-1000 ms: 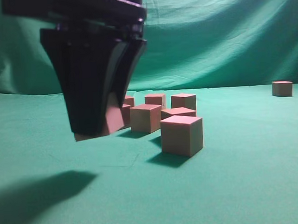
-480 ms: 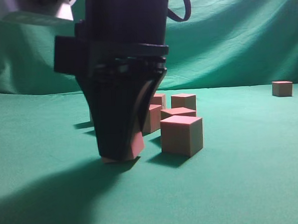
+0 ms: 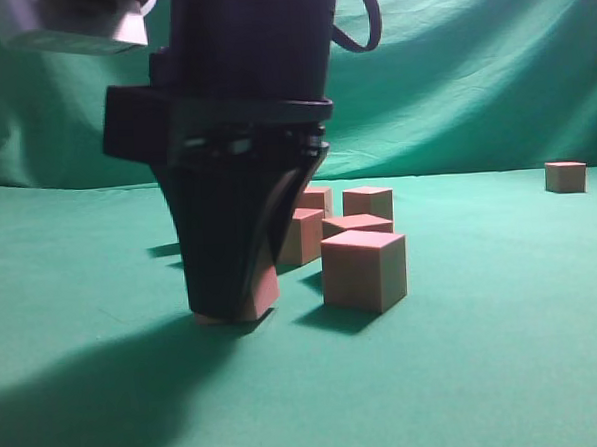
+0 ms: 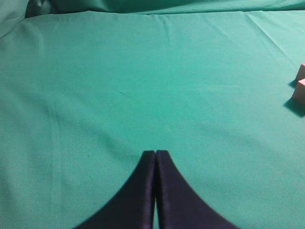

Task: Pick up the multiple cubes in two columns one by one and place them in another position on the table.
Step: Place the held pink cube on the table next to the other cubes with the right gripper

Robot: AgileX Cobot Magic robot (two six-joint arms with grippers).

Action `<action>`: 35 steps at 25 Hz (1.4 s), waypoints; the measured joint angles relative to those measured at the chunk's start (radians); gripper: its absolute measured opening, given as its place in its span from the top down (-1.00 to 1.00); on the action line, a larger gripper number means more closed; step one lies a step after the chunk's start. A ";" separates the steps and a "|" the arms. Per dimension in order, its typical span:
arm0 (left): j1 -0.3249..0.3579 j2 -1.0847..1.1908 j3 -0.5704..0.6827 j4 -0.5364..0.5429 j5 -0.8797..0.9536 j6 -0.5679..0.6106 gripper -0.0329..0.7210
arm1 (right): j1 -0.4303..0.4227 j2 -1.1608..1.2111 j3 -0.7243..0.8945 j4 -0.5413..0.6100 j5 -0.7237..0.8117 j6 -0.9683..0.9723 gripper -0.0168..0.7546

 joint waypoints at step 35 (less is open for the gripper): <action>0.000 0.000 0.000 0.000 0.000 0.000 0.91 | 0.000 0.004 -0.002 0.014 0.052 -0.011 0.29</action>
